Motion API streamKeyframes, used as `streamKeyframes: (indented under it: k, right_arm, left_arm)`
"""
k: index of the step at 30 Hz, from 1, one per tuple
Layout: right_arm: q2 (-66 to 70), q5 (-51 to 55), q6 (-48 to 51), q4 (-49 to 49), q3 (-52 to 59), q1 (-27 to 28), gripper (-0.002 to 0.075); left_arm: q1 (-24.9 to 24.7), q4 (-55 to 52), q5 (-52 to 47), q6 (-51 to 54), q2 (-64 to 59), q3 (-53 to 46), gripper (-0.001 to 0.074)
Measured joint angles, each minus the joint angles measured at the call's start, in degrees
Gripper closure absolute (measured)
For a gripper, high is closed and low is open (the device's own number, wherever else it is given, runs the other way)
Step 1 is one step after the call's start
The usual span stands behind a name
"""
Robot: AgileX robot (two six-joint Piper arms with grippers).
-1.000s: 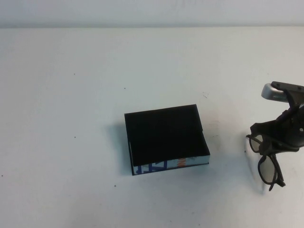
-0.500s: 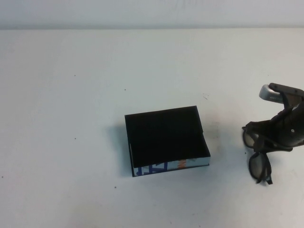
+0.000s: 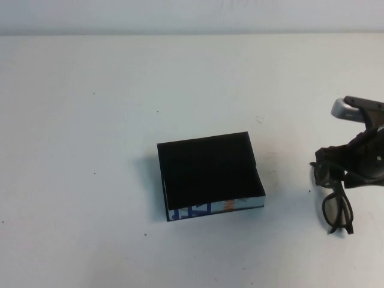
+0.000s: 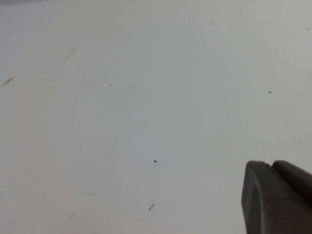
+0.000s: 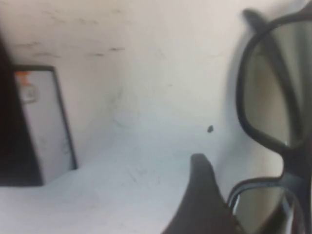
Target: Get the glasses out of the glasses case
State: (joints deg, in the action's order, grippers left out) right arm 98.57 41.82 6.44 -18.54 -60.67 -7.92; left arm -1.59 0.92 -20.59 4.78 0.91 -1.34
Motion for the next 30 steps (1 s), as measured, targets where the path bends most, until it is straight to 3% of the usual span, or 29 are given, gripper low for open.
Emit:
streamKeyframes:
  k: [9, 12, 16, 19, 30]
  right_arm:
    - [-15.07, 5.3, -1.38, 3.89, 0.0, 0.0, 0.0328]
    - [-22.2, 6.92, -1.38, 4.11, 0.13, 0.0, 0.0419]
    - [-35.26, 2.95, -1.38, 4.16, 3.66, 0.0, 0.0649]
    - [-46.44, -3.81, 0.25, 3.34, 8.7, 0.0, 0.0715]
    - [-74.16, -14.21, 3.14, 1.36, 25.81, 0.0, 0.0742]
  left_arm:
    - [0.0, 0.0, 0.0, 0.0, 0.0, 0.0, 0.074]
    - [0.0, 0.0, 0.0, 0.0, 0.0, 0.0, 0.074]
    - [0.0, 0.0, 0.0, 0.0, 0.0, 0.0, 0.074]
    - [0.0, 0.0, 0.0, 0.0, 0.0, 0.0, 0.074]
    - [0.0, 0.0, 0.0, 0.0, 0.0, 0.0, 0.074]
